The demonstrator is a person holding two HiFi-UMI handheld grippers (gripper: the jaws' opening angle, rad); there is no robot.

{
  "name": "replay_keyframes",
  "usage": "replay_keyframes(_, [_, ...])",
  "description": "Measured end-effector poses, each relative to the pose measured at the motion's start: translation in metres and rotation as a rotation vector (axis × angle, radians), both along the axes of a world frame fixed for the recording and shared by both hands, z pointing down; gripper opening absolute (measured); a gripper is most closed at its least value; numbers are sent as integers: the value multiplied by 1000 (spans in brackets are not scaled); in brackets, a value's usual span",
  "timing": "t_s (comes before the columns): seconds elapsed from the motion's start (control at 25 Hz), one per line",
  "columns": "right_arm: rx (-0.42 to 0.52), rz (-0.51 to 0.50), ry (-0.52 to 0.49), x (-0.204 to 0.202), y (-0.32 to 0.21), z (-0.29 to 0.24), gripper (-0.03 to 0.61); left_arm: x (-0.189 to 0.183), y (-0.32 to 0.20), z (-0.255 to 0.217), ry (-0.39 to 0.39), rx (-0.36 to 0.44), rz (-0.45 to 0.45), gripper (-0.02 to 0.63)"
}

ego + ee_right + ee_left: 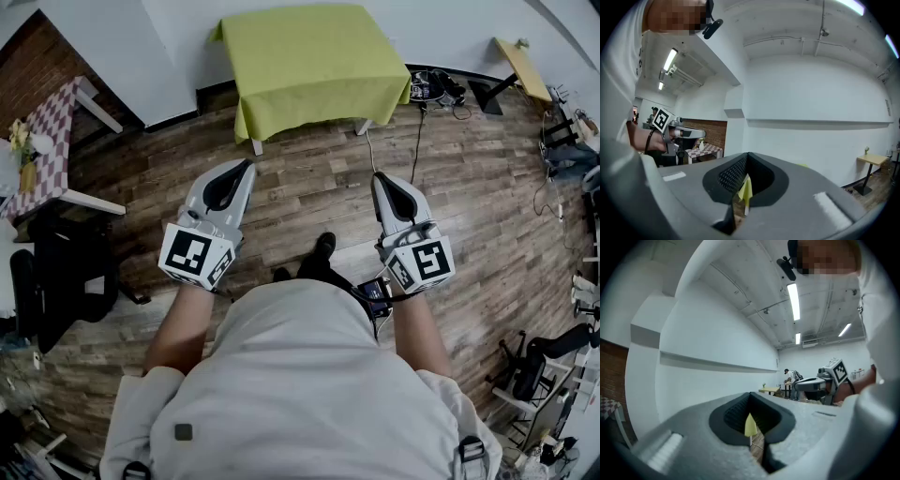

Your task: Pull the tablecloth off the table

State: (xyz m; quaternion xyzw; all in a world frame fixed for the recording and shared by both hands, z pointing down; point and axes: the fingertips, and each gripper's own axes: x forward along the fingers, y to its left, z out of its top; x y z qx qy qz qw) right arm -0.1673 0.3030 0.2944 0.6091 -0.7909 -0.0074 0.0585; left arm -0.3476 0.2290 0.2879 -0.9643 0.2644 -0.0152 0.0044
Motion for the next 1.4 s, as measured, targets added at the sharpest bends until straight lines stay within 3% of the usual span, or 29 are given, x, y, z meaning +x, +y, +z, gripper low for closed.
replay_keyframes(0.6, [-12,1,-31,60,-30,13,11,59,-29,11,-27,-27,-10,2])
replay_keyframes(1.2, [-15,4,-39,214,-103,24,11,217,-108,27,-36,-57,-8,2])
replay_keyframes(1.4, [-15,-10,-48,246,-122,23,11,247,-133,24,-5,-100,-20,2])
